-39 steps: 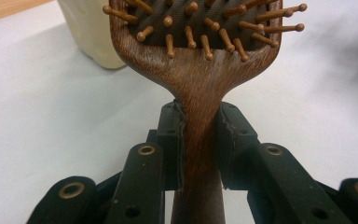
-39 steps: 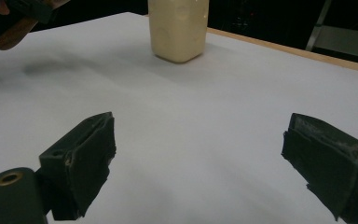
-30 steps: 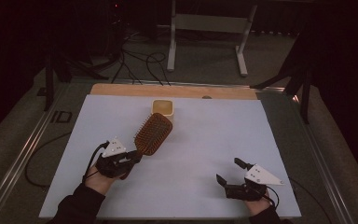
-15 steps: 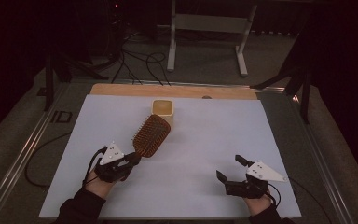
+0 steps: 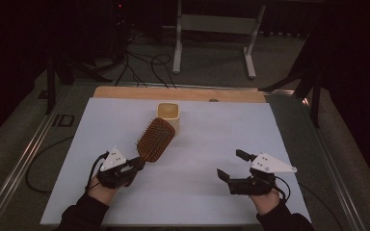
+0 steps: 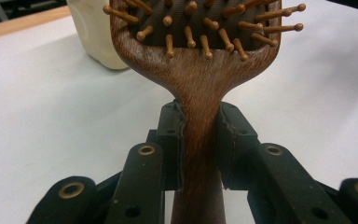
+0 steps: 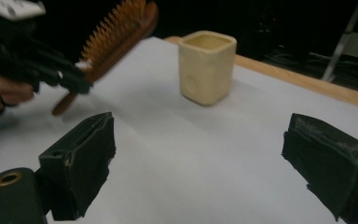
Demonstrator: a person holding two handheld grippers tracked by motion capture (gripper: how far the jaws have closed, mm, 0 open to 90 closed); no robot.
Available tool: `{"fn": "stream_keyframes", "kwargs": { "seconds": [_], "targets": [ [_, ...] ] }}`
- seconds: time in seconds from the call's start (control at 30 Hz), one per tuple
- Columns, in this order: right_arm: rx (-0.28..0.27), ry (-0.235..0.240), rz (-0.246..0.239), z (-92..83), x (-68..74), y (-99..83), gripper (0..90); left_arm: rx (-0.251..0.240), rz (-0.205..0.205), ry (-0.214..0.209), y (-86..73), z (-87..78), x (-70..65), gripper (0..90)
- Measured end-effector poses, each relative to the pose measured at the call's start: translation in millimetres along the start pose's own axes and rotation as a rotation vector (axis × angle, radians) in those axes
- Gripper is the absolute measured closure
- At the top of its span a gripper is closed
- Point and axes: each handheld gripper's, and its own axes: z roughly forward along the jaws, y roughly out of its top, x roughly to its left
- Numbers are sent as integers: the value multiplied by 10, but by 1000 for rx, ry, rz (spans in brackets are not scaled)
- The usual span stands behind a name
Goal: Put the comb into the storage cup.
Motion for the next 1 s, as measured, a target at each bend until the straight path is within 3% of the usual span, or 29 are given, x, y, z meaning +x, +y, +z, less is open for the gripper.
{"fn": "stream_keyframes", "kwargs": {
  "seconds": [0.17, 0.37, 0.5, 0.9, 1.0],
  "targets": [
    [-19, 45, 16, 97, 47, 200, 86, -16, 7, 0, -6, -9, -10, 739],
    [-29, 67, 5, 239, 90, 418, 86, 8, 4, 10, -16, 17, -17, 738],
    [-29, 81, -4, 351, 124, 534, 86, 5, -1, -10, -25, 23, -9, 739],
    [-46, 139, 34, 696, 193, 719, 85, 0, 1, -17, -22, 30, -15, 739],
    [-47, 176, 59, 798, 193, 756, 86, -5, -3, -19, -24, 27, -10, 739]
  ]
}}
